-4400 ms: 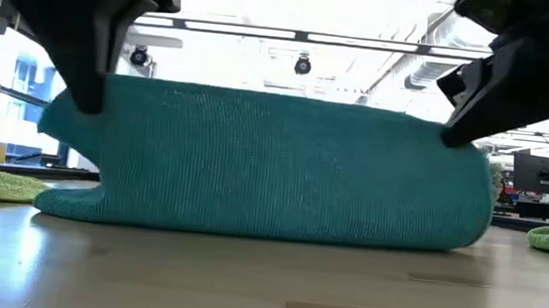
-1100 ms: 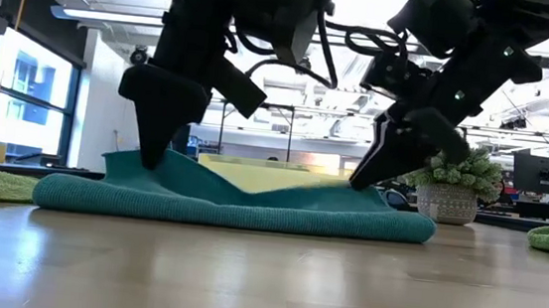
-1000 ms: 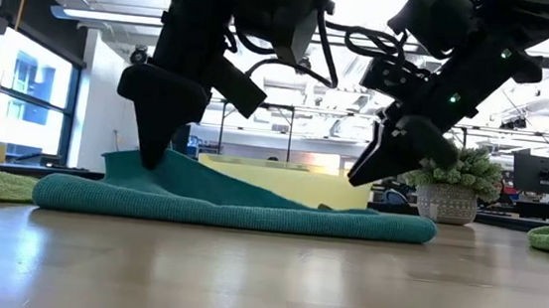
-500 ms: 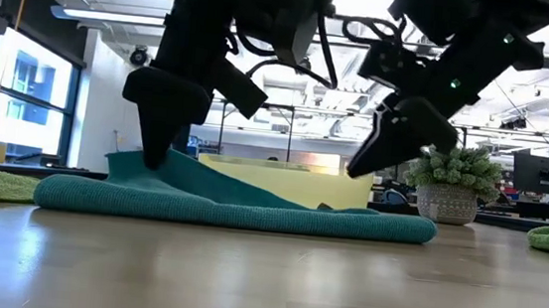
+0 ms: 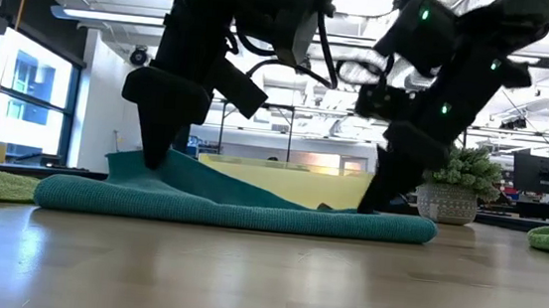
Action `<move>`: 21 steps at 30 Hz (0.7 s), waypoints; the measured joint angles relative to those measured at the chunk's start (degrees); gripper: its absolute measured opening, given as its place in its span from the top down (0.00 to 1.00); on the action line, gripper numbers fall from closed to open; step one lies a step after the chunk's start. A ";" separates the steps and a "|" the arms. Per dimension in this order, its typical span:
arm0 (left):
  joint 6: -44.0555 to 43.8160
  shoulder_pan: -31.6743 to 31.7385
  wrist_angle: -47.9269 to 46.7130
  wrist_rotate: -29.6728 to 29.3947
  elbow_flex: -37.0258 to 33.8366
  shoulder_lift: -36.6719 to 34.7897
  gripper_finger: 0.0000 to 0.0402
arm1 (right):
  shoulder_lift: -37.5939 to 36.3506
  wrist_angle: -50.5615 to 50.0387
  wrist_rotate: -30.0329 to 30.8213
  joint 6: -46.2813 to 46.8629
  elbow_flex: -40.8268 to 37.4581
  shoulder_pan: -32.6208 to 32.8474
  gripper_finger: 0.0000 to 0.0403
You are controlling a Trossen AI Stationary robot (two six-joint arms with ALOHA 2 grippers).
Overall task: Roll microfiber towels into tight, uniform cylinder then place into a basket
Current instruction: Fold the blue microfiber cloth
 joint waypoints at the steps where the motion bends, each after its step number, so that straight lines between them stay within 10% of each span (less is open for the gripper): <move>1: 0.00 0.00 0.00 0.00 0.00 0.00 1.00 | 0.86 0.45 -0.25 0.16 0.00 -0.02 0.67; 21: 0.02 0.00 0.17 -0.24 0.02 0.00 1.00 | -1.52 -5.25 -0.24 -0.07 -0.07 0.15 0.67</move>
